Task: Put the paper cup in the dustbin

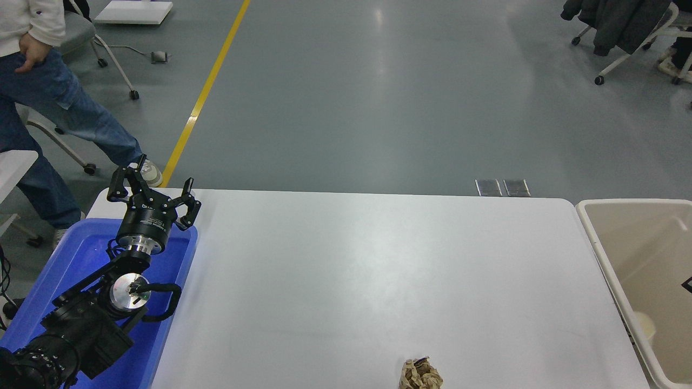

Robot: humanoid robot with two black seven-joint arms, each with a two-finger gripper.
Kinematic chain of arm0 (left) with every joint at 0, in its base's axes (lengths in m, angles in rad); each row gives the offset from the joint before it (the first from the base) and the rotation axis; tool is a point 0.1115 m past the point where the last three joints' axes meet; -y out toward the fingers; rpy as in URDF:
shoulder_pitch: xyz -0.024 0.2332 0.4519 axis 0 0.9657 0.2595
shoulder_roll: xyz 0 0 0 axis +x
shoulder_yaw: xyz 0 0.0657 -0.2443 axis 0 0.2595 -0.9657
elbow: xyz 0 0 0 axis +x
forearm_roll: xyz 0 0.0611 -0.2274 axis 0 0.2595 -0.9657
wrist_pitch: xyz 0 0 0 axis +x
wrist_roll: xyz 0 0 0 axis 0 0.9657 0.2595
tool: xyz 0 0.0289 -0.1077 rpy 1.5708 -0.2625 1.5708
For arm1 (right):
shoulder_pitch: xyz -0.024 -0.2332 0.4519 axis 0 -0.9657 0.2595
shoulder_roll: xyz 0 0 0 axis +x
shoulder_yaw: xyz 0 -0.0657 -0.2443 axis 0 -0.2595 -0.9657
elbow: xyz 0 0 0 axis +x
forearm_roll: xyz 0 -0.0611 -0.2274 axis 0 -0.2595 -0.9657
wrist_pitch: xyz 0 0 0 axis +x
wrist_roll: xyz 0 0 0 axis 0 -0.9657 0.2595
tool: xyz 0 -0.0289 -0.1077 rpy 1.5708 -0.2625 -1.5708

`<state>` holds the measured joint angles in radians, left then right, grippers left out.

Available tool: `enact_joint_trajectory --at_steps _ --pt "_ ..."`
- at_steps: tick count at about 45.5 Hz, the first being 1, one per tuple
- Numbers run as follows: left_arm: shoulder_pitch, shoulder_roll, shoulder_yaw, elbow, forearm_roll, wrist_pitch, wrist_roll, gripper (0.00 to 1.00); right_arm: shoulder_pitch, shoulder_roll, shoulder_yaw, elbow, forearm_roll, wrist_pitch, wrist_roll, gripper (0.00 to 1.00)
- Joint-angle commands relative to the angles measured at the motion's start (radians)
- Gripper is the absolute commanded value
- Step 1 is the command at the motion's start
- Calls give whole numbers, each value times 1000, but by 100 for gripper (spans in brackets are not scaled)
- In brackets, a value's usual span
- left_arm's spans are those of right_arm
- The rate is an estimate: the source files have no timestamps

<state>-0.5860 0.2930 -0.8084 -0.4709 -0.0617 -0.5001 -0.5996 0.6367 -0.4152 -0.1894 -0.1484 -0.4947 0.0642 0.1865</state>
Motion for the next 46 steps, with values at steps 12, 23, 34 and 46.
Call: enact_joint_trajectory --at_steps 12,23,34,46 --pt "0 0 0 0 -1 0 0 100 305 -93 361 104 44 -6 8 99" --pt "0 0 0 0 -1 0 0 100 422 -145 544 242 45 -7 7 100" --pt "0 0 0 0 0 0 0 100 413 -201 818 525 45 -14 8 100" --pt "0 0 0 0 0 0 1 100 261 -198 1087 826 45 -20 16 100"
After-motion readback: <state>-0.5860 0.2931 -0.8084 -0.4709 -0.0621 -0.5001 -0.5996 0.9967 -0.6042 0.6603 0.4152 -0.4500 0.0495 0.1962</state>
